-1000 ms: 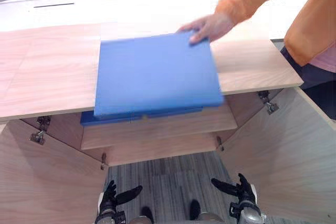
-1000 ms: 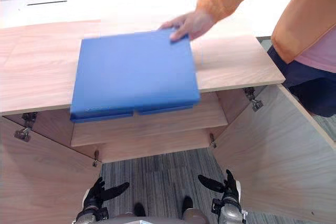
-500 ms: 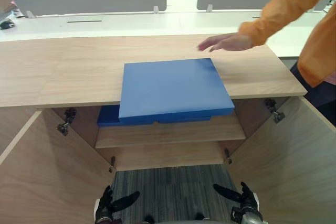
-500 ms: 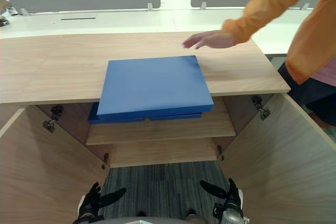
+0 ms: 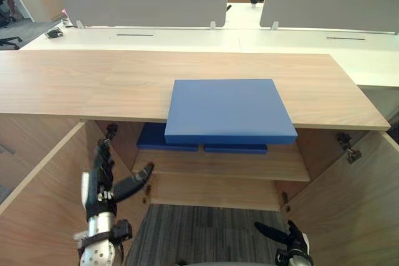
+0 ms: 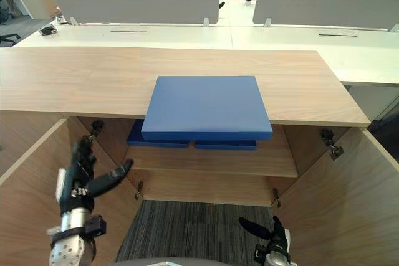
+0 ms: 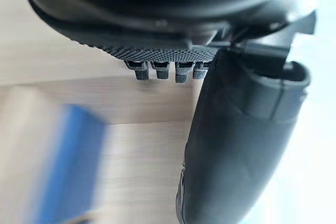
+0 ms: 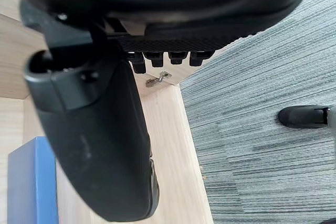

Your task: Walk over to the cabinet, pick up the folder, carry it to the office cabinet, place the folder inside the office cabinet, then close the office cabinet door

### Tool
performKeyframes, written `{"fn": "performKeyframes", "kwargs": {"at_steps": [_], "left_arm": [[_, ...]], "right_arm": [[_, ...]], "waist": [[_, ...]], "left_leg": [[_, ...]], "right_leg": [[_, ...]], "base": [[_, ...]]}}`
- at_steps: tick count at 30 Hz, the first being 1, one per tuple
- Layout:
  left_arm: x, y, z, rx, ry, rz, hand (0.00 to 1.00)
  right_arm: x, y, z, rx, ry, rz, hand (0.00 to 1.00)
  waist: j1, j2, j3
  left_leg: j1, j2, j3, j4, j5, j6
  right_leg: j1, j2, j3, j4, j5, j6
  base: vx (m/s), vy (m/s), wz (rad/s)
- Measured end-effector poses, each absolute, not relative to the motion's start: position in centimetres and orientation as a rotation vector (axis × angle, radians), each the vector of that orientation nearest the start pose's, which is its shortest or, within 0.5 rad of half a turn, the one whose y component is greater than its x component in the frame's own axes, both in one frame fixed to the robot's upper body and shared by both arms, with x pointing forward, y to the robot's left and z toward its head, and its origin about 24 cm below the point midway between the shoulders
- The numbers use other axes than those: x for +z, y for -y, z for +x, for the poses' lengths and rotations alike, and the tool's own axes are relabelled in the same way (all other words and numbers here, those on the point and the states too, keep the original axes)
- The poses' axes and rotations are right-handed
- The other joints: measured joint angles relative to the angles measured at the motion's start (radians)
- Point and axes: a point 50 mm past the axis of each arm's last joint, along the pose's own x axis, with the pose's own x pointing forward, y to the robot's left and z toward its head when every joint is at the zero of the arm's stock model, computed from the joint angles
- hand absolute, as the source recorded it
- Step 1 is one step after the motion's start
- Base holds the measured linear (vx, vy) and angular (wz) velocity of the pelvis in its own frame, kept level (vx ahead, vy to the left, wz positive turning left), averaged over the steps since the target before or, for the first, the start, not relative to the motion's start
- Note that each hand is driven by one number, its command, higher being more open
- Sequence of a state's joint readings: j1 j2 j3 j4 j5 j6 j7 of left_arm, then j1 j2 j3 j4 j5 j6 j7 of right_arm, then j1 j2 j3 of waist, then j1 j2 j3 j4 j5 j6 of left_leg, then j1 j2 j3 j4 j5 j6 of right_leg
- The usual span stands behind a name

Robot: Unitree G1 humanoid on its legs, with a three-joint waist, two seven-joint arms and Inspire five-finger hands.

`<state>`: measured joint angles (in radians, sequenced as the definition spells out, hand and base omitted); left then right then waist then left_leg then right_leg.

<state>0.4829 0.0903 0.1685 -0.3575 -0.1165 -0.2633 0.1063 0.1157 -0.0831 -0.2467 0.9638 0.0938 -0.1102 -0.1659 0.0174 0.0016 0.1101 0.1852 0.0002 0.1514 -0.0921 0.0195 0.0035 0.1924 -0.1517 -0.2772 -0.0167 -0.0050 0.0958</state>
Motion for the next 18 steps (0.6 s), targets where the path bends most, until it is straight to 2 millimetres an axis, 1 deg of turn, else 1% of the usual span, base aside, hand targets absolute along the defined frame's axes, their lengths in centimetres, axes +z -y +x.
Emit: {"fn": "performKeyframes", "kwargs": {"at_steps": [1,2,3,4,5,8,10,13,14,16,18], "left_arm": [[8.7,-22.6,15.0,0.309,0.286,0.121,1.00],[9.4,-22.5,15.1,0.296,0.320,0.139,1.00],[10.8,-22.3,15.1,0.270,0.385,0.177,1.00],[11.3,-22.2,15.2,0.255,0.414,0.202,1.00],[12.4,-21.9,15.5,0.222,0.476,0.268,1.00],[13.5,-21.6,16.1,0.179,0.535,0.380,1.00],[14.0,-21.1,16.6,0.137,0.565,0.436,1.00],[14.5,-19.4,17.6,0.029,0.618,0.534,1.00],[14.5,-19.0,17.8,0.007,0.627,0.559,1.00],[14.2,-17.5,19.1,-0.076,0.659,0.686,1.00],[13.6,-16.8,19.9,-0.118,0.655,0.759,1.00]], "right_arm": [[-14.9,22.9,9.2,-0.506,-0.966,0.028,1.00],[-15.0,23.0,9.0,-0.507,-0.974,0.026,1.00],[-15.2,23.0,8.6,-0.508,-0.990,0.023,1.00],[-15.2,23.1,8.5,-0.507,-0.997,0.021,1.00],[-15.3,23.1,8.2,-0.487,-1.011,0.004,1.00],[-15.4,23.0,8.1,-0.464,-1.017,-0.009,1.00],[-15.4,22.9,7.9,-0.432,-1.024,-0.032,1.00],[-15.4,22.8,7.9,-0.410,-1.029,-0.045,1.00],[-15.4,22.8,7.8,-0.404,-1.031,-0.050,1.00],[-15.5,22.7,7.7,-0.370,-1.038,-0.074,1.00],[-15.5,22.5,7.7,-0.357,-1.038,-0.075,1.00]], "waist": [[-0.001,0.007,-0.006],[-0.002,0.010,-0.008],[-0.006,0.017,-0.012],[-0.006,0.021,-0.014],[-0.006,0.028,-0.021],[-0.007,0.036,-0.034],[-0.008,0.036,-0.039],[-0.008,0.035,-0.044],[-0.008,0.035,-0.047],[-0.011,0.034,-0.053],[-0.019,0.033,-0.058]], "left_leg": [[0.004,0.004,0.000,0.003,0.000,0.000],[0.009,0.004,0.000,0.003,0.000,0.001],[0.016,0.008,0.001,0.003,-0.002,0.000],[0.019,0.012,0.003,0.003,-0.005,-0.002],[0.023,0.016,0.006,-0.001,-0.011,-0.012],[0.028,0.022,0.012,-0.002,-0.012,-0.013],[0.030,0.027,0.016,-0.002,-0.013,-0.016],[0.030,0.035,0.025,-0.002,-0.010,-0.020],[0.029,0.036,0.027,-0.002,-0.010,-0.020],[0.028,0.037,0.033,-0.002,-0.009,-0.019],[0.026,0.037,0.045,-0.002,-0.008,-0.017]], "right_leg": [[0.005,0.003,0.004,0.000,0.000,0.000],[0.008,0.004,0.005,0.000,0.000,0.000],[0.016,0.006,0.011,-0.002,0.000,-0.001],[0.019,0.007,0.016,-0.002,-0.001,-0.002],[0.022,0.010,0.025,-0.002,-0.003,-0.005],[0.022,0.017,0.033,-0.002,-0.007,-0.011],[0.023,0.023,0.038,-0.002,-0.008,-0.013],[0.016,0.030,0.049,0.000,-0.009,-0.014],[0.014,0.031,0.051,0.000,-0.009,-0.014],[0.009,0.033,0.057,0.001,-0.008,-0.014],[0.001,0.036,0.070,0.002,-0.007,-0.015]], "base": [[0.00,0.000,0.00],[0.00,0.000,0.00],[0.01,-0.014,-0.03],[-0.02,-0.029,-0.06],[-0.04,-0.027,-0.07],[-0.04,-0.030,-0.08],[-0.04,-0.029,-0.06],[-0.03,-0.024,-0.07],[-0.01,-0.016,-0.10],[-0.01,-0.012,-0.08],[0.00,0.004,-0.18]]}}
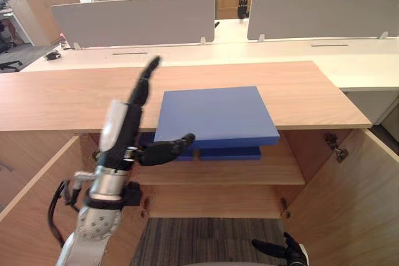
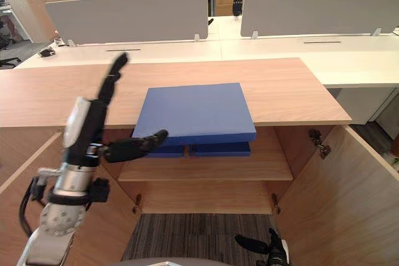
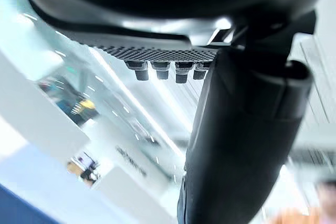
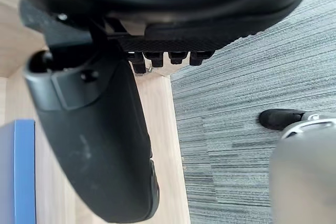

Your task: Walk over to the cabinet, pick up the folder, carry it to the office cabinet, place the folder inside the office cabinet, then close the office cabinet door

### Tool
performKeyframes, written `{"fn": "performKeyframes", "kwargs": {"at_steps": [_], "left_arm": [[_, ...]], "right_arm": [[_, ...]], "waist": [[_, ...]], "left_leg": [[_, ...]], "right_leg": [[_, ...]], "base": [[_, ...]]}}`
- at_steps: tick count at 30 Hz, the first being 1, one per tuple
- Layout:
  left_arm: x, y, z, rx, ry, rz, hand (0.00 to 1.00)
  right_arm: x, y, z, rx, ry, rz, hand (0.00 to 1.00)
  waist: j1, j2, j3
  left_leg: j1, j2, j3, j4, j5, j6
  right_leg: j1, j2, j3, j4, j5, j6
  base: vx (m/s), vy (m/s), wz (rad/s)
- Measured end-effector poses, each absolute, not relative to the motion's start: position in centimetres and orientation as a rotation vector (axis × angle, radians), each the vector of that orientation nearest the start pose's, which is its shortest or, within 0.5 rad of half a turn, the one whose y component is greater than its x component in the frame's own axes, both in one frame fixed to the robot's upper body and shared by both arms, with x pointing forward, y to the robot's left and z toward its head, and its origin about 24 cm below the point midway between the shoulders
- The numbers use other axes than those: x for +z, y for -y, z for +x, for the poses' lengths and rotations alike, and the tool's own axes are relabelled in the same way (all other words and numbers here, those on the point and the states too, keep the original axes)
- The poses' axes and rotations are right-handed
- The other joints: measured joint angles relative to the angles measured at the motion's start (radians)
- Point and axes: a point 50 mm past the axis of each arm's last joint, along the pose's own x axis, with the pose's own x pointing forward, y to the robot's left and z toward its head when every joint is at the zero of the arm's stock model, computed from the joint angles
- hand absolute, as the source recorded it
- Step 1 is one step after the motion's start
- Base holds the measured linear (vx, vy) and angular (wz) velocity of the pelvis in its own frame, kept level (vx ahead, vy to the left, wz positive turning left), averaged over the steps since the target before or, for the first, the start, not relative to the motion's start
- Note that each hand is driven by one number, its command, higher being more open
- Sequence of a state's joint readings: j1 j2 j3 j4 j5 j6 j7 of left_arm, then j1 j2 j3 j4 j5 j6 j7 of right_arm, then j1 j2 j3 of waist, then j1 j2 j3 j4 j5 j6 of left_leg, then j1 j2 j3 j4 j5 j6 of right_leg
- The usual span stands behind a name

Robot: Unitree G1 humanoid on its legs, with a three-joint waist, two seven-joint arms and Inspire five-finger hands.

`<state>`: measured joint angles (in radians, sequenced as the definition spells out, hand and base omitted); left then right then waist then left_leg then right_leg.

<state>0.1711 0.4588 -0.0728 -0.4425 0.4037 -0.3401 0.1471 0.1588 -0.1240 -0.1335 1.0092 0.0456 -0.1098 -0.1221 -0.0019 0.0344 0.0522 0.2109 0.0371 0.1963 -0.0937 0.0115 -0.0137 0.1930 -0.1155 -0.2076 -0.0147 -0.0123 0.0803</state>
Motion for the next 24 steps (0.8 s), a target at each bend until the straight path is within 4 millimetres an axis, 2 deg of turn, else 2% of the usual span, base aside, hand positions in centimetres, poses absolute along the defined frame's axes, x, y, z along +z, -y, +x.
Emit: {"fn": "performKeyframes", "kwargs": {"at_steps": [3,6,7,10,12,19,21,24], "left_arm": [[12.2,-16.2,20.9,-0.150,0.609,0.881,1.00],[10.8,-16.3,21.7,-0.172,0.545,0.966,1.00],[10.2,-16.6,21.9,-0.174,0.513,1.005,0.00],[9.1,-17.2,22.2,-0.174,0.443,1.075,0.00],[9.0,-17.3,22.3,-0.172,0.438,1.095,0.00],[10.9,-17.1,22.6,-0.123,0.529,1.107,0.00],[11.7,-17.2,22.5,-0.072,0.546,1.059,0.00],[11.2,-17.4,21.8,-0.081,0.505,1.005,0.00]], "right_arm": [[-15.5,22.3,7.8,-0.337,-1.038,-0.083,1.00],[-15.5,22.3,7.7,-0.334,-1.039,-0.083,1.00],[-15.5,22.3,7.8,-0.332,-1.037,-0.082,1.00],[-15.4,22.2,7.9,-0.328,-1.029,-0.080,1.00],[-15.4,22.2,7.9,-0.325,-1.029,-0.078,1.00],[-15.4,22.1,8.2,-0.319,-1.026,-0.072,1.00],[-15.3,22.2,8.4,-0.320,-1.017,-0.071,1.00],[-15.0,21.9,9.0,-0.324,-0.983,-0.057,1.00]], "waist": [[-0.016,-0.005,-0.005],[-0.018,-0.007,-0.004],[-0.018,-0.007,-0.003],[-0.017,-0.011,-0.001],[-0.016,-0.015,0.000],[-0.015,-0.020,-0.002],[-0.014,-0.025,0.001],[-0.013,-0.023,-0.002]], "left_leg": [[-0.003,0.001,0.015,0.000,-0.001,0.000],[-0.003,0.002,0.025,0.000,-0.001,0.000],[-0.002,0.002,0.030,0.000,-0.003,0.001],[0.001,0.003,0.037,0.000,-0.006,0.001],[0.001,0.002,0.038,0.000,-0.008,0.001],[0.001,0.001,0.046,0.000,-0.014,0.002],[0.000,0.003,0.053,0.000,-0.017,-0.001],[-0.006,0.006,0.064,0.001,-0.021,-0.005]], "right_leg": [[-0.014,0.004,0.016,0.000,0.001,-0.002],[-0.022,0.006,0.026,-0.002,0.002,-0.003],[-0.025,0.007,0.031,-0.003,0.003,-0.004],[-0.025,0.007,0.036,-0.007,0.003,-0.004],[-0.025,0.007,0.037,-0.010,0.003,-0.005],[-0.022,0.008,0.043,-0.026,0.009,-0.003],[-0.024,0.009,0.050,-0.027,0.009,-0.002],[-0.037,0.012,0.063,-0.026,0.010,-0.002]], "base": [[0.02,0.001,-0.17],[0.02,-0.006,-0.11],[0.00,-0.005,-0.12],[-0.01,-0.008,-0.08],[0.00,0.000,0.00],[-0.01,-0.007,-0.03],[0.00,-0.017,-0.07],[0.00,-0.025,-0.12]]}}
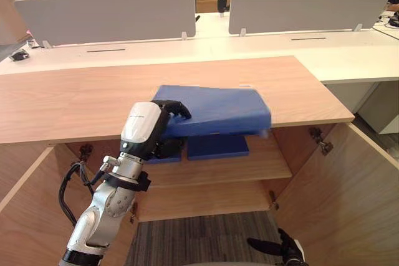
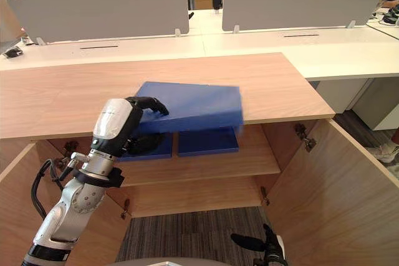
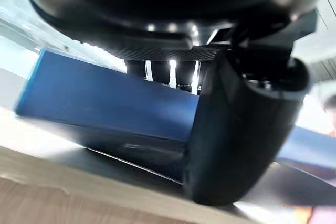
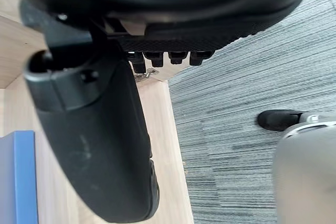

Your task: Walk over to the cabinet, pick up the folder, carry it to the office cabinet, place the folder inside the office cabinet, then close the office cabinet door

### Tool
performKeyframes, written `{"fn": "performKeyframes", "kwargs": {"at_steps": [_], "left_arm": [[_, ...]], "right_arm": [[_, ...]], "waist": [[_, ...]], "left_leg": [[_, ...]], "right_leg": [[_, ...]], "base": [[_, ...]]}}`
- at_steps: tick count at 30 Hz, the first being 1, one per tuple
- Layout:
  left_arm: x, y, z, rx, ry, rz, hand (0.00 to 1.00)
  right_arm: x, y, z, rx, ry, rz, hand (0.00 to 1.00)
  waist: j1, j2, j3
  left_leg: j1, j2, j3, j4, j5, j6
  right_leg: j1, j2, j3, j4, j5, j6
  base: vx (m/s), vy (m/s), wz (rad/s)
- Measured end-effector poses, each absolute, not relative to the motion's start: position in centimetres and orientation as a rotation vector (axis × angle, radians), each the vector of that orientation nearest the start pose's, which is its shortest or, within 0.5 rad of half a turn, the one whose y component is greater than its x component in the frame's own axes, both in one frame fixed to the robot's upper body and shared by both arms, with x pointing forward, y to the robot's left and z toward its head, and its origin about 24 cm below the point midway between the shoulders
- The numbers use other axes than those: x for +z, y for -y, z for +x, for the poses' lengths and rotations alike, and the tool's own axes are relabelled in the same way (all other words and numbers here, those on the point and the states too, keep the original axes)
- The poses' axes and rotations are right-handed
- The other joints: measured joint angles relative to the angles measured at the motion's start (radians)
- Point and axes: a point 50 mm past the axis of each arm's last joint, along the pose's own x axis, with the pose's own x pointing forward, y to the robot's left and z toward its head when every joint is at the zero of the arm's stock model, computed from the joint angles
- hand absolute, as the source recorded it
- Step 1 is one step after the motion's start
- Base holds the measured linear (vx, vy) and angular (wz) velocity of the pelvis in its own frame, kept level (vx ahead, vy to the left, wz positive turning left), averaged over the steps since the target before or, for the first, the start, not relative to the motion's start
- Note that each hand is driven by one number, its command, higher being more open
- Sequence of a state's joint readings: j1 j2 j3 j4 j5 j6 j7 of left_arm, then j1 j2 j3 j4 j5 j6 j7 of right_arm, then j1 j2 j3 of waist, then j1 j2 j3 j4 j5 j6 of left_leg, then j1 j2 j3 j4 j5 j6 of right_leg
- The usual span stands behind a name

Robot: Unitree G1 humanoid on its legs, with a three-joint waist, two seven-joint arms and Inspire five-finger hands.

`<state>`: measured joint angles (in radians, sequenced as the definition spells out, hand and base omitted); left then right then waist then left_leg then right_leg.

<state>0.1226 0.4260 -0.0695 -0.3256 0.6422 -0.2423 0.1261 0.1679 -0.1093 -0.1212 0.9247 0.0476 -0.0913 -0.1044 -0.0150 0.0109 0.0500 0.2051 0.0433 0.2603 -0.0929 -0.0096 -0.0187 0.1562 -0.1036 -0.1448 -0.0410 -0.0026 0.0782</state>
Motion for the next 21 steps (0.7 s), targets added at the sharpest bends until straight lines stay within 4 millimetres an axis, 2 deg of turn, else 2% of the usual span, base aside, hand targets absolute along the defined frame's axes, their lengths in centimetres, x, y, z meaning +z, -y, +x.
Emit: {"fn": "performKeyframes", "kwargs": {"at_steps": [5,8,11,14,18,21], "left_arm": [[12.0,-16.0,19.5,-0.093,0.538,0.880,0.00],[12.5,-15.7,18.2,-0.088,0.546,0.752,0.00],[13.0,-15.8,17.0,-0.062,0.541,0.578,0.00],[13.5,-16.7,16.1,-0.043,0.527,0.297,0.00],[13.8,-17.9,15.3,0.003,0.527,0.085,0.00],[13.5,-18.6,14.9,-0.036,0.515,-0.119,0.00]], "right_arm": [[-12.9,21.3,11.6,-0.377,-0.807,0.025,1.00],[-10.3,21.1,14.1,-0.396,-0.625,0.089,1.00],[-6.9,21.1,15.6,-0.419,-0.422,0.178,1.00],[-2.5,21.6,16.7,-0.410,-0.178,0.268,1.00],[2.9,22.1,17.5,-0.382,0.086,0.321,1.00],[7.6,22.3,17.6,-0.311,0.326,0.370,1.00]], "waist": [[-0.002,-0.018,0.009],[-0.002,-0.018,0.009],[-0.001,-0.017,0.009],[-0.002,-0.017,0.011],[-0.003,-0.017,0.024],[-0.002,-0.017,0.038]], "left_leg": [[-0.005,0.003,0.005,0.005,-0.003,0.002],[-0.007,0.003,0.017,0.005,-0.009,0.003],[-0.007,0.003,0.025,0.005,-0.012,0.003],[-0.007,0.005,0.029,0.005,-0.015,0.004],[-0.007,0.006,0.032,0.005,-0.017,0.004],[-0.008,0.007,0.032,0.005,-0.017,0.004]], "right_leg": [[-0.006,0.004,0.007,0.003,0.001,0.000],[-0.015,0.004,0.019,0.006,0.001,0.000],[-0.019,0.004,0.025,0.007,0.001,0.000],[-0.021,0.003,0.029,0.007,0.001,0.000],[-0.022,0.003,0.031,0.007,0.001,0.000],[-0.024,0.003,0.032,0.007,0.001,0.001]], "base": [[0.01,-0.016,-0.04],[-0.03,-0.021,-0.11],[-0.02,-0.024,-0.07],[-0.01,-0.018,-0.03],[-0.02,-0.025,-0.02],[-0.02,-0.028,-0.01]]}}
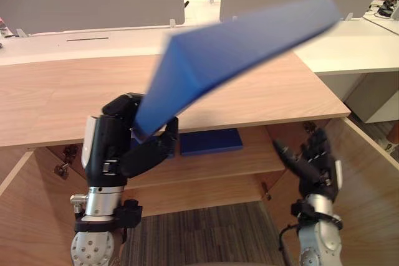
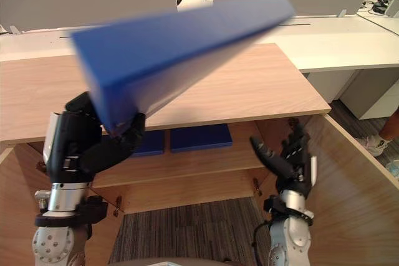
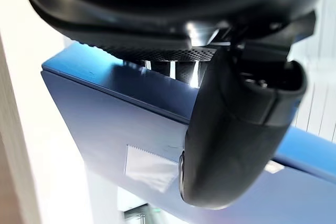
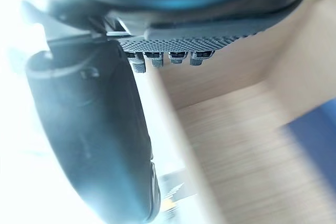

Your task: Walk over to the cabinet, pick up the folder, carry it to the office cabinet, place the folder inside the office cabinet, then close the office cabinet door

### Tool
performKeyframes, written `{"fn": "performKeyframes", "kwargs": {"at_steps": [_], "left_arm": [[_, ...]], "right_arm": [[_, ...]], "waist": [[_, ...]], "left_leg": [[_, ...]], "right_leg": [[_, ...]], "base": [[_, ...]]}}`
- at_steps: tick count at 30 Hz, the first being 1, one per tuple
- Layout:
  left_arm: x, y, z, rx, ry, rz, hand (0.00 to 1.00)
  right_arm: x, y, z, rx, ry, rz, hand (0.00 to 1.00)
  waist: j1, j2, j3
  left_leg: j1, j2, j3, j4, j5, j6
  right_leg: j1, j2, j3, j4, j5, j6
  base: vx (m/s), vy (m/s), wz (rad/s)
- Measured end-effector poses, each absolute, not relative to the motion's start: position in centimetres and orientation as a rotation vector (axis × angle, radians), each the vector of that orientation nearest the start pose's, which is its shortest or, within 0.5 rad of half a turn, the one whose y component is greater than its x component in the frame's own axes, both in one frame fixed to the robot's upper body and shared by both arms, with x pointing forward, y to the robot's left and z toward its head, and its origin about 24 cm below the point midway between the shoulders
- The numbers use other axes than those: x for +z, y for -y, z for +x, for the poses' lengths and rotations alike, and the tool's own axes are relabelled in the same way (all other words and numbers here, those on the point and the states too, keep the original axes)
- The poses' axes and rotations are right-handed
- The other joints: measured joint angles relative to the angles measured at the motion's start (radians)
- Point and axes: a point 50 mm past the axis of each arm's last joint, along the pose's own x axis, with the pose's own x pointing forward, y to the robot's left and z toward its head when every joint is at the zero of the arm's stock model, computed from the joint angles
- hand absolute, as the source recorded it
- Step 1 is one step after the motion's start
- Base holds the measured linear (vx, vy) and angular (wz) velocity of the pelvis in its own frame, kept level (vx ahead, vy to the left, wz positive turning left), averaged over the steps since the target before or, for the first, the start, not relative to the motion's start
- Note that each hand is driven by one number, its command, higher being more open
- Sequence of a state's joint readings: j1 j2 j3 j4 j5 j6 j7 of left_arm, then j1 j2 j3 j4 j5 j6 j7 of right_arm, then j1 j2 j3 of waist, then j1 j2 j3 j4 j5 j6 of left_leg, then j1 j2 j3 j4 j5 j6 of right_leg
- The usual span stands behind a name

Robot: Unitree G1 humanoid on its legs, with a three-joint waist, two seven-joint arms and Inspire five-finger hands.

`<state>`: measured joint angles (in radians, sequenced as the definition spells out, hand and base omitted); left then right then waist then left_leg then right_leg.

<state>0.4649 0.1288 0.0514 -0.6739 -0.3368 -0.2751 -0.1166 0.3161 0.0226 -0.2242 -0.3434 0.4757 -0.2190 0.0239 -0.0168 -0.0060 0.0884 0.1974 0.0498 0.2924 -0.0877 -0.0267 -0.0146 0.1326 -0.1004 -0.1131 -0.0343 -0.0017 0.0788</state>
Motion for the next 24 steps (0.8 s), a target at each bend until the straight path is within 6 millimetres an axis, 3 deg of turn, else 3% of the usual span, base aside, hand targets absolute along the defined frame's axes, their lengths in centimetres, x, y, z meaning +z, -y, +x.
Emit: {"fn": "performKeyframes", "kwargs": {"at_steps": [7,12,16,17,24], "left_arm": [[12.5,-18.3,14.7,-0.169,0.436,-0.317,0.00],[11.7,-17.3,14.9,-0.316,0.378,-0.397,0.00],[10.3,-17.5,15.1,-0.360,0.286,-0.431,0.00],[10.0,-17.5,15.2,-0.362,0.271,-0.440,0.00],[8.3,-18.7,14.7,-0.357,0.141,-0.478,0.00]], "right_arm": [[13.7,20.5,19.9,-0.003,0.601,0.363,1.00],[15.7,17.5,21.5,0.285,0.636,0.274,1.00],[15.7,16.8,22.9,0.396,0.595,0.187,1.00],[15.5,16.8,23.2,0.407,0.579,0.174,0.00],[14.1,16.5,24.4,0.517,0.435,0.027,0.00]], "waist": [[0.000,0.000,0.000],[0.005,0.001,0.000],[0.005,0.001,0.000],[0.006,0.001,0.000],[0.018,0.003,-0.001]], "left_leg": [[-0.005,0.000,0.003,0.000,-0.001,0.001],[-0.005,0.002,0.001,0.005,-0.001,0.001],[-0.004,0.002,-0.002,0.008,-0.002,0.002],[-0.004,0.002,-0.002,0.009,-0.002,0.002],[-0.006,0.001,-0.006,0.011,0.000,0.003]], "right_leg": [[-0.007,0.001,0.003,0.000,0.000,0.000],[-0.004,0.001,0.000,0.002,0.001,0.001],[-0.004,-0.001,-0.001,0.014,0.001,0.002],[-0.004,-0.001,-0.001,0.015,0.001,0.002],[-0.003,-0.002,-0.005,0.015,0.001,0.002]], "base": [[-0.02,-0.029,-0.01],[-0.03,-0.040,0.02],[-0.02,-0.014,0.01],[0.00,0.000,0.00],[0.00,0.000,0.01]]}}
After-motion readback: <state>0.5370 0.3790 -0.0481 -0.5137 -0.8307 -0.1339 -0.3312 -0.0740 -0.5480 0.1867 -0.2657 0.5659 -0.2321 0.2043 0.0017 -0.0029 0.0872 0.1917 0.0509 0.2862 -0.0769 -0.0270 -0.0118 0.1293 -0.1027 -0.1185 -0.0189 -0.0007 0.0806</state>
